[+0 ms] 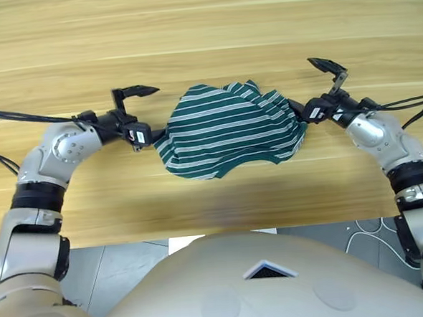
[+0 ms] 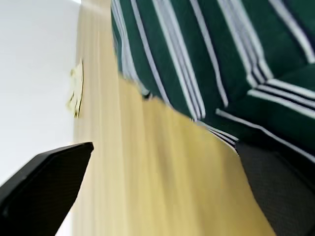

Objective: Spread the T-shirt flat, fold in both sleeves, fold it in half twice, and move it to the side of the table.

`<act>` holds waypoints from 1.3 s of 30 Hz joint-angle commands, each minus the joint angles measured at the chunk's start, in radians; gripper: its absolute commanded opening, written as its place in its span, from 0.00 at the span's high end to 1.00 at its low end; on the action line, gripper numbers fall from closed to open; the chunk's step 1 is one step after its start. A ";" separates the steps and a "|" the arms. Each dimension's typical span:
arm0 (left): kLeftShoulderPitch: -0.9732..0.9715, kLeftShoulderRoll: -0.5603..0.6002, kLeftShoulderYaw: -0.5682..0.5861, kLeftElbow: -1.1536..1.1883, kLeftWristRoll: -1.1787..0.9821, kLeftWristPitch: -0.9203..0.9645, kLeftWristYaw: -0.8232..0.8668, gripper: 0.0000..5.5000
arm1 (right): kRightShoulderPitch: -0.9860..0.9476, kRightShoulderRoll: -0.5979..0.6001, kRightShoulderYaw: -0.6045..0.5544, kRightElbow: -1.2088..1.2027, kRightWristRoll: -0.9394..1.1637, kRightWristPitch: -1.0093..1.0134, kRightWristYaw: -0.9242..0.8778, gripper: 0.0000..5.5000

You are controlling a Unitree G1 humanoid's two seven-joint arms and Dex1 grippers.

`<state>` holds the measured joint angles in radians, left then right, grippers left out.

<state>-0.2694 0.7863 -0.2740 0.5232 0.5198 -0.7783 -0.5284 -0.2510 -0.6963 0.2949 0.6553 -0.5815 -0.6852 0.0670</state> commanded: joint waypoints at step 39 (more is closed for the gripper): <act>0.365 0.254 -0.035 -0.324 -0.455 -0.085 -0.247 0.02 | 0.460 -0.283 -0.112 -0.609 0.208 0.009 0.410 0.02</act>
<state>0.0859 1.0314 -0.3302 0.2281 -0.0122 -0.8933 -0.7804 0.2260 -0.9704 0.1855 0.0417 -0.3020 -0.7398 0.4513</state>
